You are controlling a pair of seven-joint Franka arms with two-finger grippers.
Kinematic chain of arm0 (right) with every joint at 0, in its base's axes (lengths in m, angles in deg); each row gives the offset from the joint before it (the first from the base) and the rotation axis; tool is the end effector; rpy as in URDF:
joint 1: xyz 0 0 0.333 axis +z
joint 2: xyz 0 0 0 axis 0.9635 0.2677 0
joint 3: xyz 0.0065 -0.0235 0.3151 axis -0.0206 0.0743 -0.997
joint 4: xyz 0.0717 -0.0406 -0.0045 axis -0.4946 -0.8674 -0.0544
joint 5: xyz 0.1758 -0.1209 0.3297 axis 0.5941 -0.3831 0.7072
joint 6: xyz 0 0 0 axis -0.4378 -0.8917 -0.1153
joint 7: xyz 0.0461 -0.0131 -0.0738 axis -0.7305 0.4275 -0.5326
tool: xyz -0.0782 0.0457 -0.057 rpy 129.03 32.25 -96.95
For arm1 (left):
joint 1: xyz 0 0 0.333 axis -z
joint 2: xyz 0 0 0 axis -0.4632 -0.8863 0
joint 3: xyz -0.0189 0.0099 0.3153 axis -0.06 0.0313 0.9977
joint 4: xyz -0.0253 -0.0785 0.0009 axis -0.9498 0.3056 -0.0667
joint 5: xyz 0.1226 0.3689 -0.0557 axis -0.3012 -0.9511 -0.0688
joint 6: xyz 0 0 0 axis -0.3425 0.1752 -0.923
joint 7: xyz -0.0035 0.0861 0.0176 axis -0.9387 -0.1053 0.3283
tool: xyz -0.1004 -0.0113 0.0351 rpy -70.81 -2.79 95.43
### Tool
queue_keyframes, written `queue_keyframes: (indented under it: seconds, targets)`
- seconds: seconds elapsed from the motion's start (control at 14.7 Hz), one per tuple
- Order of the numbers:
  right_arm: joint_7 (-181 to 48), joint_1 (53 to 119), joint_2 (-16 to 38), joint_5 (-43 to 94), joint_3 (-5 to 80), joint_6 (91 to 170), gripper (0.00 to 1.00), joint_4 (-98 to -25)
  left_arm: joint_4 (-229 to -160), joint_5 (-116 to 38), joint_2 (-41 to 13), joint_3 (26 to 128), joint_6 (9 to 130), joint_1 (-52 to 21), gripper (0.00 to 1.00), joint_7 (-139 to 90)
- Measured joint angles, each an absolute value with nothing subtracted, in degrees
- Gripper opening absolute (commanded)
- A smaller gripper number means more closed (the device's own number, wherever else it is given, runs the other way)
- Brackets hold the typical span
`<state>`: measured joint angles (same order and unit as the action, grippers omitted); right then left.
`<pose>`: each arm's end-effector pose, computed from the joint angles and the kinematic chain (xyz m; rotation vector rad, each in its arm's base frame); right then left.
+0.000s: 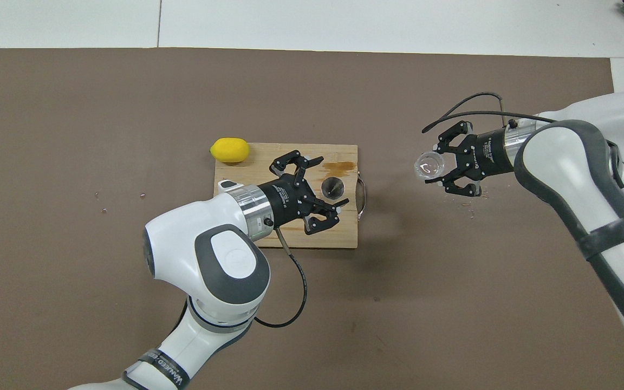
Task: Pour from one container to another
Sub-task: 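Withdraw the left gripper while the right gripper carries the glass over the cup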
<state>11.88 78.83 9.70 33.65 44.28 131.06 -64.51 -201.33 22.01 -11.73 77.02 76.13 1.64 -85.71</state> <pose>0.6144 0.0860 0.3958 -1.9519 1.7929 0.5338 0.5167 -0.3151 0.4138 1.2358 1.8045 -0.8141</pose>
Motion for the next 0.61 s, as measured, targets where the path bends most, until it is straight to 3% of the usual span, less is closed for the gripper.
queue_keyframes:
  seconds: [0.34,0.61]
  targets:
    - [21.69,83.53,9.7,25.95,44.23,132.2,0.2,-62.02,-198.05,-0.13,-9.99,77.64,48.96,-18.07,1.0,-85.59]
    - [31.12,87.3,10.0,19.5,44.16,132.26,0.19,-59.47,-189.9,-15.58,-11.01,77.55,37.24,-27.28,1.0,-85.05]
